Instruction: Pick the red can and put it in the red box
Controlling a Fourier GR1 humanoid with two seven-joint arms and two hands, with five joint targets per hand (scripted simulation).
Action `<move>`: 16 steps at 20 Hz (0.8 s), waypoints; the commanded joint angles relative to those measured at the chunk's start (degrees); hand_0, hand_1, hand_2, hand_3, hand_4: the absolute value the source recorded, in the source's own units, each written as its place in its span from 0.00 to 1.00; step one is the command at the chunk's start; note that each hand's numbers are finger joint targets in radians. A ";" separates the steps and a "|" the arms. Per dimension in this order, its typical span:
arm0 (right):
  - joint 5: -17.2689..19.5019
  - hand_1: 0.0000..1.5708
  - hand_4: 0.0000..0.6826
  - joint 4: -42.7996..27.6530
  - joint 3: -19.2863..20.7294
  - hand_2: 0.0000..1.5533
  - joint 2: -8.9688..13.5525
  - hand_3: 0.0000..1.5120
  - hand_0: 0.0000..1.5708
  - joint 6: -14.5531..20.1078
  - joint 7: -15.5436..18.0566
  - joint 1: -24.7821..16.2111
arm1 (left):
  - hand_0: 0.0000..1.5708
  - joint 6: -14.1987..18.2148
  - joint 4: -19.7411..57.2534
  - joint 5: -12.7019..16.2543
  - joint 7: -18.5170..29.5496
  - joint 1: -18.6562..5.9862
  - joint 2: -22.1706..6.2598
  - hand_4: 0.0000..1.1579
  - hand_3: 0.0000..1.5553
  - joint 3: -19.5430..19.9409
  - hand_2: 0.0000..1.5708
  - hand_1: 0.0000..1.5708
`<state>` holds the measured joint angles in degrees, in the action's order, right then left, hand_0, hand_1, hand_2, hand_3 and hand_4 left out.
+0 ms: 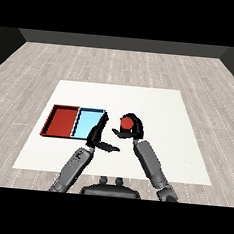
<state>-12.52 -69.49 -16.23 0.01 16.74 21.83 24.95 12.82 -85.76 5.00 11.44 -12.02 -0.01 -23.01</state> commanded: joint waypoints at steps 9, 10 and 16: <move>-3.22 0.90 0.91 -7.21 -9.72 0.92 -0.01 0.92 0.90 7.47 -5.26 1.93 | 0.00 1.45 14.03 4.80 3.50 -10.31 0.01 0.00 0.00 0.46 0.00 0.00; -2.17 0.90 0.92 -5.77 -9.41 0.92 -0.01 0.92 0.90 4.80 -1.64 -1.44 | 0.00 6.17 11.06 2.05 0.07 -9.43 0.01 0.00 0.00 -3.55 0.00 0.00; -4.18 0.92 0.90 -5.50 -14.63 0.92 -0.01 0.92 0.92 11.10 -1.55 2.66 | 0.00 2.84 8.48 0.91 -1.67 -7.46 0.01 0.00 0.00 -1.80 0.00 0.00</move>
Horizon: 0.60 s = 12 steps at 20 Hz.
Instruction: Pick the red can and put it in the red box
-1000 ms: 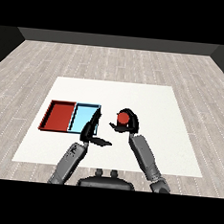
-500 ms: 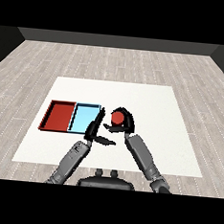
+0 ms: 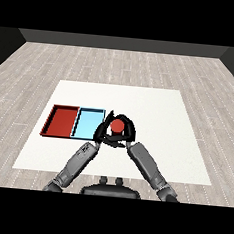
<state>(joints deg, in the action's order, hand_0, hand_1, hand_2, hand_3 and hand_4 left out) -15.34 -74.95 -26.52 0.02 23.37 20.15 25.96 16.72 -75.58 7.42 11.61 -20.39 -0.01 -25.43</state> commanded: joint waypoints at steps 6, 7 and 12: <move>-0.93 0.92 0.87 -5.79 -4.46 0.92 -0.02 0.91 0.92 2.46 -5.12 0.53 | 0.00 -1.70 5.63 -0.17 1.86 -3.26 0.01 0.00 0.00 -0.07 0.00 0.00; -1.60 0.92 0.87 -4.21 -3.58 0.92 -0.02 0.92 0.92 0.47 0.88 -2.40 | 0.00 2.15 0.47 0.35 -3.28 -3.84 0.00 0.00 0.00 -2.71 0.00 0.00; -2.73 0.93 0.77 -3.85 -7.00 0.94 0.00 0.93 0.93 5.41 1.15 -0.62 | 0.00 7.92 -0.84 2.10 -0.45 -0.76 -0.02 0.00 0.00 -7.36 0.00 0.00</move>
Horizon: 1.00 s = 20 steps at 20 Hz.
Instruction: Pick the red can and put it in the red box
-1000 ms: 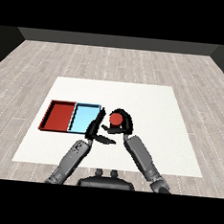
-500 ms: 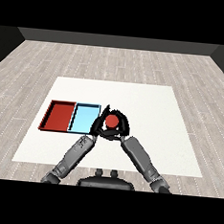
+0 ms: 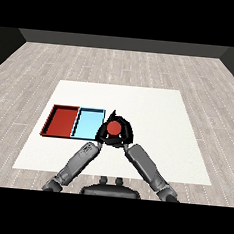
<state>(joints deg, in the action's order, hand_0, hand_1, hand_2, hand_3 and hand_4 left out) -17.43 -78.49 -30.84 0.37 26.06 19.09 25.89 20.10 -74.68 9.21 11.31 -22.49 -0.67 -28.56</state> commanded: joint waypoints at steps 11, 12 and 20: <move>-3.35 0.93 0.81 1.56 0.91 0.93 -0.32 0.92 0.93 -1.65 2.98 2.75 | 1.00 13.30 6.28 4.36 -1.76 -7.01 0.59 0.88 0.94 -8.21 0.98 1.00; -0.05 0.93 0.82 -1.70 0.11 0.93 -0.32 0.92 0.93 -0.69 -0.08 1.81 | 1.00 13.40 4.12 0.50 -4.92 -5.55 0.57 0.86 0.93 -6.53 0.98 1.00; -3.82 0.97 0.79 1.64 -4.97 0.94 -0.31 0.92 0.97 4.77 4.05 2.82 | 1.00 13.52 -1.73 -3.57 -4.52 -0.77 0.54 0.75 0.89 -4.76 0.95 1.00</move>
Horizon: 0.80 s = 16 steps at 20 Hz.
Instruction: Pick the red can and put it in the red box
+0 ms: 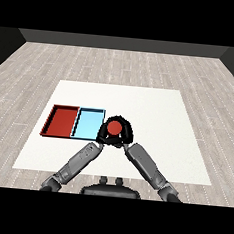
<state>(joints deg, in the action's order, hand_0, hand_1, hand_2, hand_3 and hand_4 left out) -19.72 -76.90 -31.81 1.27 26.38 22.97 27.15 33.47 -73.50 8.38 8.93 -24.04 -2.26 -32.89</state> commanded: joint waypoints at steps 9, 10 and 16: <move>-2.06 0.80 0.00 -5.39 -0.76 0.81 -1.18 0.79 0.80 -1.86 -4.03 -0.54 | 1.00 1.08 -3.03 1.89 -1.80 -2.69 2.16 0.97 0.96 -0.92 0.99 1.00; 0.17 0.49 0.00 -4.24 -0.86 0.39 -1.18 0.00 0.49 -2.27 -1.87 -1.87 | 1.00 -0.19 0.26 2.28 1.69 -2.06 2.15 0.98 0.96 0.69 1.00 1.00; -2.27 0.00 0.00 -0.16 3.08 0.00 -1.22 0.00 0.00 -4.36 -2.30 4.61 | 1.00 -0.16 -3.20 -0.43 -1.21 -0.41 2.18 0.98 0.96 0.23 1.00 1.00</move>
<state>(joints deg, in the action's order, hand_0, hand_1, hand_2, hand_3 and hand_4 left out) -19.77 -79.57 -29.86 0.93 23.03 20.76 27.83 32.86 -74.55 9.98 10.05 -25.17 -1.43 -31.22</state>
